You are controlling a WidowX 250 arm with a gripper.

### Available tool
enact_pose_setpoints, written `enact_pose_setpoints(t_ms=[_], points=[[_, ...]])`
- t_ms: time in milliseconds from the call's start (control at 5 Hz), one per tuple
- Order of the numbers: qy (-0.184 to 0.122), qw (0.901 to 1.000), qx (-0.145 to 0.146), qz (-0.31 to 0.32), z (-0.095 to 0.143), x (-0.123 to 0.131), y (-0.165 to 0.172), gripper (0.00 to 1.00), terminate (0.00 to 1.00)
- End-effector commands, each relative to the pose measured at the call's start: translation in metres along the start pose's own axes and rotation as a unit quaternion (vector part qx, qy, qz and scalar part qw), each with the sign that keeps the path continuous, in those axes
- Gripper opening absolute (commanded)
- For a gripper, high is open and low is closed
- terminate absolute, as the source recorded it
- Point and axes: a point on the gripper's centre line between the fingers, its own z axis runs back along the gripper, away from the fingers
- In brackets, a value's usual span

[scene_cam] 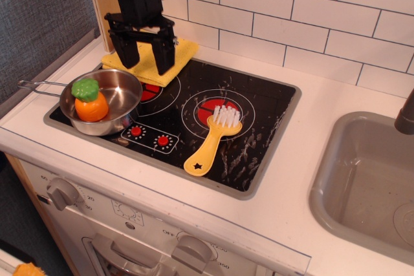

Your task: Put the yellow brush on the yellow cloth.

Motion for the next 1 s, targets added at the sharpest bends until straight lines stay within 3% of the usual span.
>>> enact_pose_setpoints(t_ms=[0, 600, 800], points=[[-0.044, 0.9959, 0.018, -0.078, 0.032, -0.028, -0.051, 1.00, 0.00], [-0.046, 0.9903, 0.081, -0.103, -0.023, -0.058, -0.122, 1.00, 0.00], [-0.050, 0.9903, 0.094, -0.090, -0.032, -0.055, -0.134, 1.00, 0.00]])
